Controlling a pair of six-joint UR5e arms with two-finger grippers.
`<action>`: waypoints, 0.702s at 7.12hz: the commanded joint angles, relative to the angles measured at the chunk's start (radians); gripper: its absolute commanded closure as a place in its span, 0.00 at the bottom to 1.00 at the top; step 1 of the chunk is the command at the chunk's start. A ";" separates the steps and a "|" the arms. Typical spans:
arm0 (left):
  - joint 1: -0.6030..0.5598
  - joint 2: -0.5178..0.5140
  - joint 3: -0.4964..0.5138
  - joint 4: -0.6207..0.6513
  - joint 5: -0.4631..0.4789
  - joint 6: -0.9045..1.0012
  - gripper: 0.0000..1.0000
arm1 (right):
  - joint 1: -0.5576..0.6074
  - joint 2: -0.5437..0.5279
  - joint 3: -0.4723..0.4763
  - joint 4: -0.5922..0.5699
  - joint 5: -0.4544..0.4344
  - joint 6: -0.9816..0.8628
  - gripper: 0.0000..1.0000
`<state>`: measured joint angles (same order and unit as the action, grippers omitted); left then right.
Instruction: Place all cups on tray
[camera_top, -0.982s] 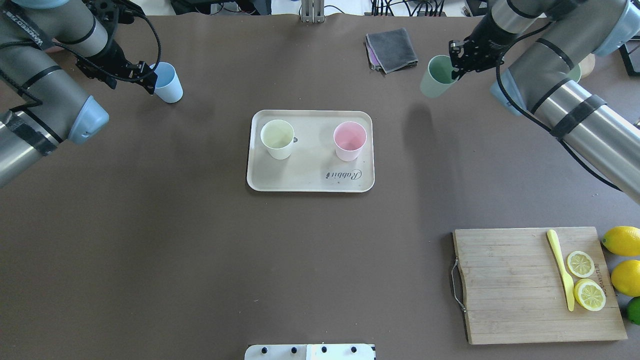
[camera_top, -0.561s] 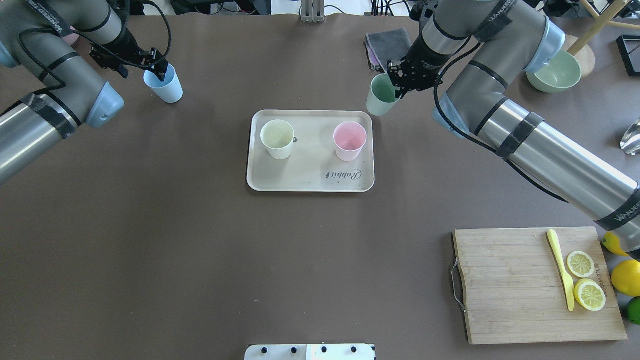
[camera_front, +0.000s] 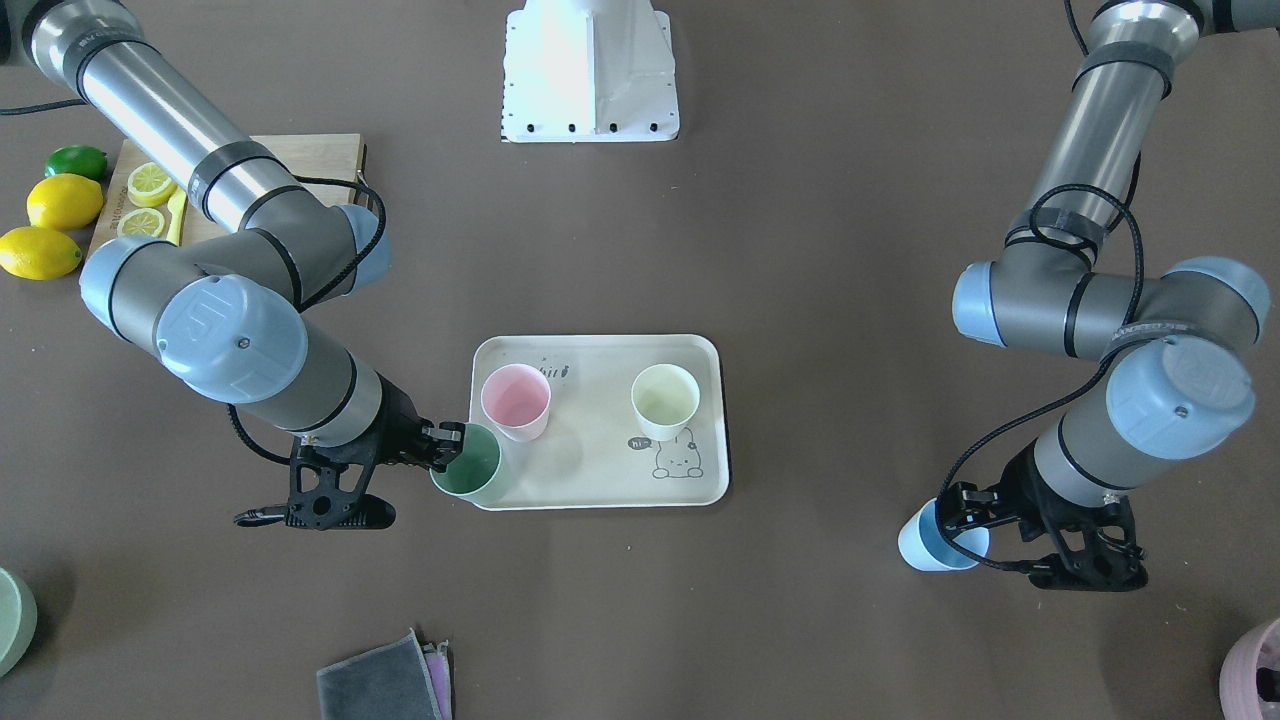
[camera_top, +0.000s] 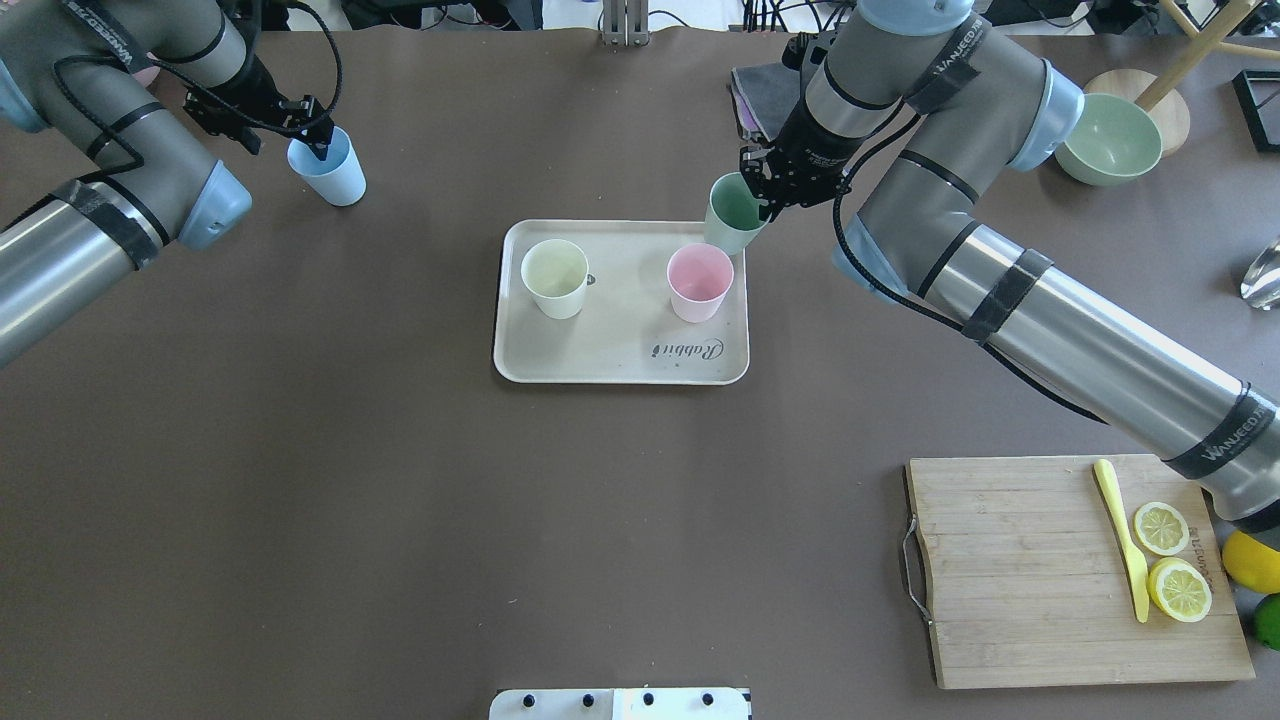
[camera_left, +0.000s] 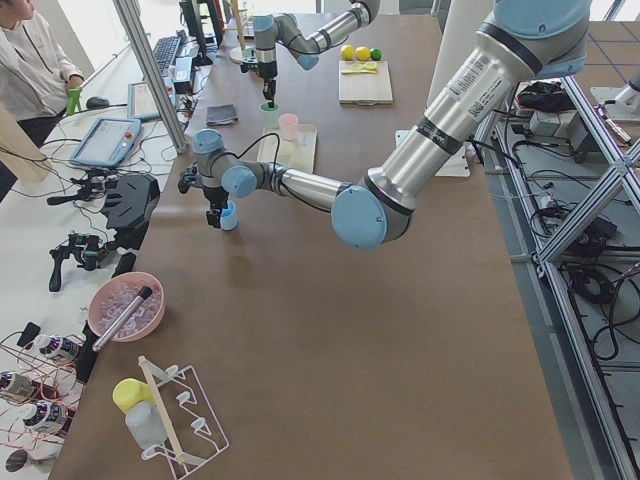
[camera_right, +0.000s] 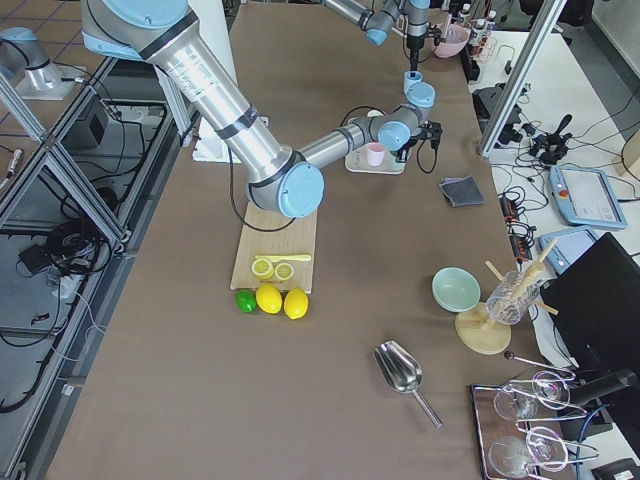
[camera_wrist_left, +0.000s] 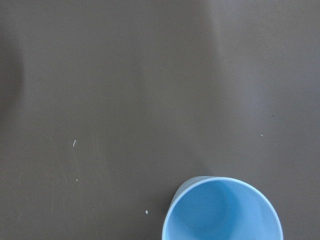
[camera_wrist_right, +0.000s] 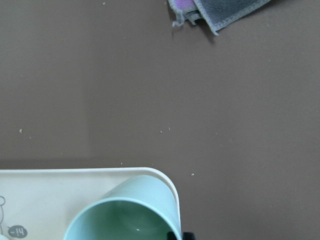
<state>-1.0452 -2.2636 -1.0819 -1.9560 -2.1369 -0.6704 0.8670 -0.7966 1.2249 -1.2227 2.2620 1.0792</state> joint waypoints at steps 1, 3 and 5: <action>0.001 -0.017 0.029 -0.007 0.000 -0.003 0.47 | -0.017 0.007 0.001 0.000 -0.004 0.007 1.00; 0.001 -0.019 0.034 -0.009 0.000 -0.005 0.75 | -0.031 0.014 -0.001 0.000 -0.006 0.016 1.00; 0.002 -0.024 0.030 -0.006 -0.003 -0.012 1.00 | -0.032 0.025 0.001 0.000 -0.009 0.016 0.00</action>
<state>-1.0436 -2.2835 -1.0497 -1.9635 -2.1376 -0.6774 0.8361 -0.7789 1.2246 -1.2226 2.2558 1.0948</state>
